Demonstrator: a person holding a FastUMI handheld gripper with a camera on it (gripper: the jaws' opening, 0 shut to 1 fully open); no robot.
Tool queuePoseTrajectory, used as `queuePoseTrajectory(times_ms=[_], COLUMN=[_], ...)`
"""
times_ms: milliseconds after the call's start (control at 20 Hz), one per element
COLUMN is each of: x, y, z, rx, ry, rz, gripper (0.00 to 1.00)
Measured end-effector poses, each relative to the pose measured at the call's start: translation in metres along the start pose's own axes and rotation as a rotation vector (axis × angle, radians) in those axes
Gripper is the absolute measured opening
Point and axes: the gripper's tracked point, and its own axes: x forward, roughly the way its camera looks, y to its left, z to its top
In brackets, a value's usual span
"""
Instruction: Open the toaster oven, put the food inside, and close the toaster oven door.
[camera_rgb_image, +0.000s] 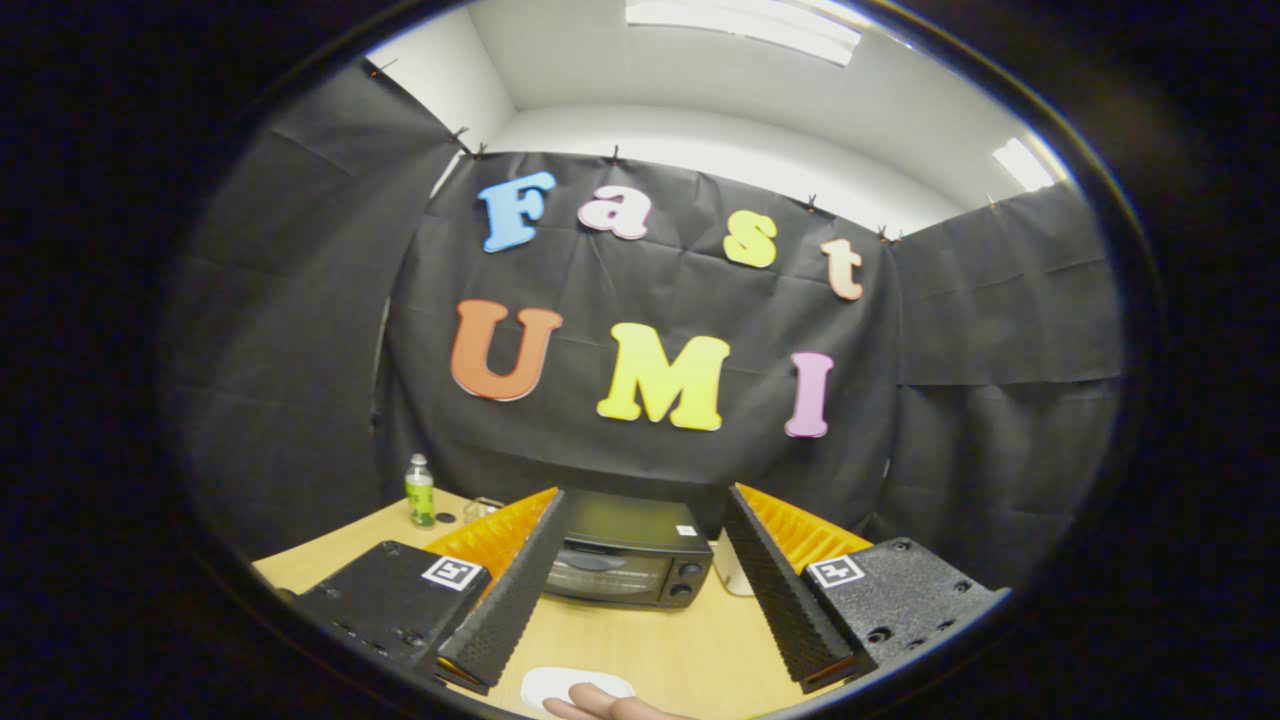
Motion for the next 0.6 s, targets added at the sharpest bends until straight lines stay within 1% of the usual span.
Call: queuePoseTrajectory(times_ms=[50, 100, 200, 300, 500, 600], x=[-0.010, -0.014, -0.025, -0.031, -0.040, -0.039], y=[0.003, 0.003, -0.011, -0.013, -0.036, -0.047], z=[-0.002, -0.005, 0.001, 0.007, 0.002, -0.004], rx=[0.024, 0.047, 0.053, 0.054, 0.111, 0.111], ry=[0.003, 0.007, -0.010, -0.024, -0.019, -0.009], rz=[0.028, 0.037, 0.000, 0.000, -0.016, -0.021], gripper=[1.00, 1.00, 1.00, 1.00, 1.00, 1.00])
